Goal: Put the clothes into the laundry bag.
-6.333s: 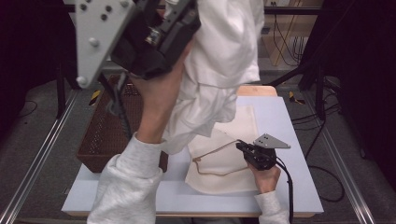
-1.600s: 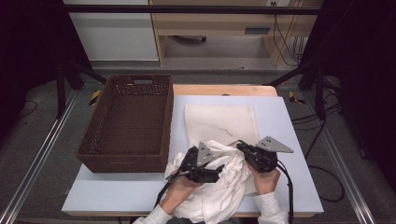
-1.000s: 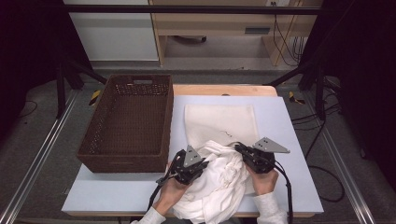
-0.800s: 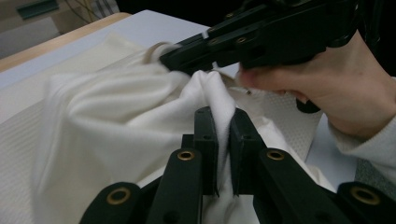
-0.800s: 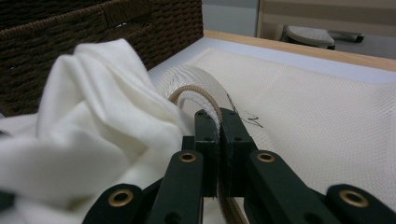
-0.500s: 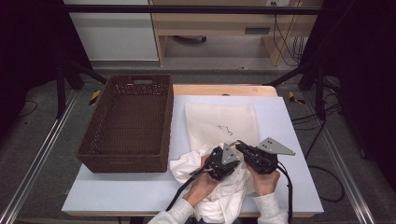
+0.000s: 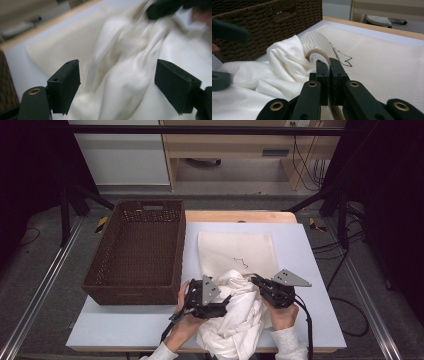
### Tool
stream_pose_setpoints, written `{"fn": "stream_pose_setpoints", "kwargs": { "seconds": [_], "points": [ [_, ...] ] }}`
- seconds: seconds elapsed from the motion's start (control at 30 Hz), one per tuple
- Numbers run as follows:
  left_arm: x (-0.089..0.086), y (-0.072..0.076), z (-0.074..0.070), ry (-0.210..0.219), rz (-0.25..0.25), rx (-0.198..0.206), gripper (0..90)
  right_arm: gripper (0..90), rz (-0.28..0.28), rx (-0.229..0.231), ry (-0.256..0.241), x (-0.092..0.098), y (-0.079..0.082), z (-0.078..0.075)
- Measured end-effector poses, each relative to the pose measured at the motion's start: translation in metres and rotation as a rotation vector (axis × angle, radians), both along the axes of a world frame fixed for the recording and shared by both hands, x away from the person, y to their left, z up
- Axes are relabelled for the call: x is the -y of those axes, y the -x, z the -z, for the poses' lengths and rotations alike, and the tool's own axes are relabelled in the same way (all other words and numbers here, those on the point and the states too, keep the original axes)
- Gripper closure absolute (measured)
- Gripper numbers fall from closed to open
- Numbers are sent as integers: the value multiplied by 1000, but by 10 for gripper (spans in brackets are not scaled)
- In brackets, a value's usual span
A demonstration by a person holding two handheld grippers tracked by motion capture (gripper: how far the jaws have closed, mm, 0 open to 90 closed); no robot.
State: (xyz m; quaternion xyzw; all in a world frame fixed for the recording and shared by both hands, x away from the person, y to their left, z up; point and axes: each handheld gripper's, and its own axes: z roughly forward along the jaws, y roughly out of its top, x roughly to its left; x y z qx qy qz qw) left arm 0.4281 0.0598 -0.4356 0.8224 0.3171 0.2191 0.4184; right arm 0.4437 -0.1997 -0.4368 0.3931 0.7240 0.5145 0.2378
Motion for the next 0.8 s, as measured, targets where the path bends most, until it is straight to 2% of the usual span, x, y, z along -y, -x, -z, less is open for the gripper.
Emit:
{"fn": "stream_pose_setpoints", "kwargs": {
  "seconds": [0.03,0.07,0.1,0.13,0.17,0.23,0.27,0.3,0.37,0.4,0.47,0.57,0.63,0.7,0.77,0.8],
  "points": [
    [-4,-7,11,41,7,-73,204,872,0,-2,0,0,0,0],
    [-6,-11,22,91,5,-134,261,871,-1,-3,2,-1,-1,1],
    [-8,-14,31,131,14,-158,366,872,-3,-5,4,-1,-1,2],
    [-9,-14,37,165,24,-168,517,872,-4,-9,6,-2,-1,2],
    [-8,-13,39,153,21,-154,639,872,-4,-12,9,-3,-1,3],
    [-4,-7,34,105,21,-78,801,873,-3,-9,15,-3,-1,4],
    [-5,-4,28,115,24,-63,838,873,-1,-10,9,-4,-1,4],
    [-7,0,21,153,35,-49,850,873,2,-9,9,-4,-2,4],
    [-9,7,5,255,71,-29,857,873,4,-8,7,-4,-2,4],
    [-7,10,-2,279,93,-13,858,873,3,-8,3,-4,-2,4],
    [5,15,-13,267,133,22,858,873,-2,-12,-7,-5,-2,5],
    [34,12,-16,227,179,26,857,873,1,-6,-16,-6,-2,3],
    [54,5,-11,189,181,9,855,873,-3,-1,-22,-5,-1,2],
    [71,-3,-3,123,172,11,849,873,-10,7,-23,-3,-1,0],
    [84,-15,9,28,152,13,846,873,-3,6,-33,1,-1,-2],
    [88,-20,15,-16,144,28,843,873,-6,8,-37,3,-1,-2]
  ]
}}
